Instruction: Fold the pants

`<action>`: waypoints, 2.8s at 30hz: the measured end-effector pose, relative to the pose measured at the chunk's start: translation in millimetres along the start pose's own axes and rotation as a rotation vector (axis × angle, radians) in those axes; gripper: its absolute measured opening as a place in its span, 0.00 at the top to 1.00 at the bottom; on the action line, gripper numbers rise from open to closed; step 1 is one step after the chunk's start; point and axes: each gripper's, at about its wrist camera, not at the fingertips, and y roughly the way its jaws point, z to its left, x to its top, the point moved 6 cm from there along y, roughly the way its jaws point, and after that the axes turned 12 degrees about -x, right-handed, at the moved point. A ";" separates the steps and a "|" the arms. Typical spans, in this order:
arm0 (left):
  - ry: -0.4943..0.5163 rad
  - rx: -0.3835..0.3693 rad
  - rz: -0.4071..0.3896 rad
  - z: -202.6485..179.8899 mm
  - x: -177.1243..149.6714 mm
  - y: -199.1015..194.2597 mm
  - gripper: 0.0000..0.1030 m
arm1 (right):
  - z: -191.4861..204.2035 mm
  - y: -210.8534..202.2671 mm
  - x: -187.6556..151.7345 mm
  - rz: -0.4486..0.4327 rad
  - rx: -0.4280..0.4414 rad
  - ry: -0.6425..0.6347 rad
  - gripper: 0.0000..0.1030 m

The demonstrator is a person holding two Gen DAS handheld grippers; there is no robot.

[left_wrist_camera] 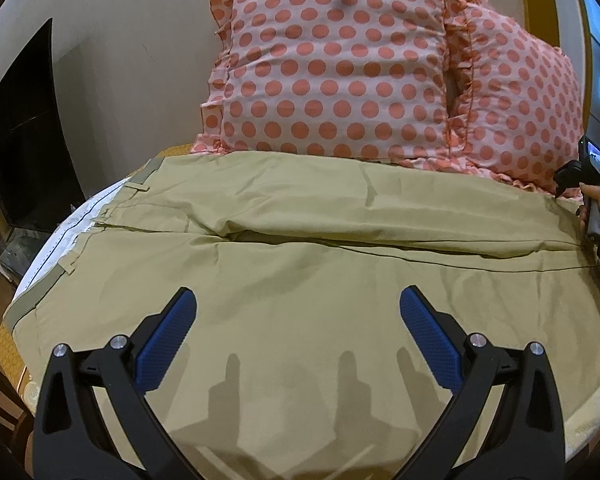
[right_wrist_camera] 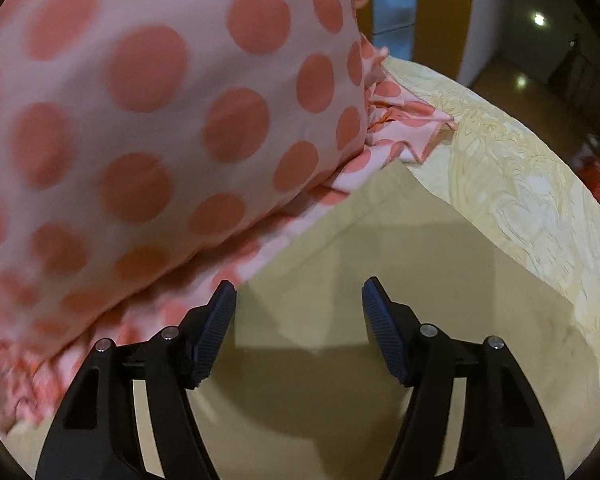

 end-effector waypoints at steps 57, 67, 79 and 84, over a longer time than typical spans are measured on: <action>-0.606 -0.345 0.067 118.3 110.3 132.3 0.96 | -249.8 -95.9 -138.9 -0.190 0.895 0.344 0.99; -0.477 -0.323 -0.071 103.9 -14.8 -65.7 0.95 | -292.2 -85.1 -161.0 -0.212 0.769 0.356 0.98; -0.526 -0.252 -0.051 102.9 -92.4 -81.5 0.76 | -321.3 -71.7 -188.1 -0.218 0.515 0.331 0.40; -0.545 -0.202 -0.125 118.4 -93.2 -110.2 0.46 | -343.0 -56.9 -196.4 -0.225 0.472 0.400 0.40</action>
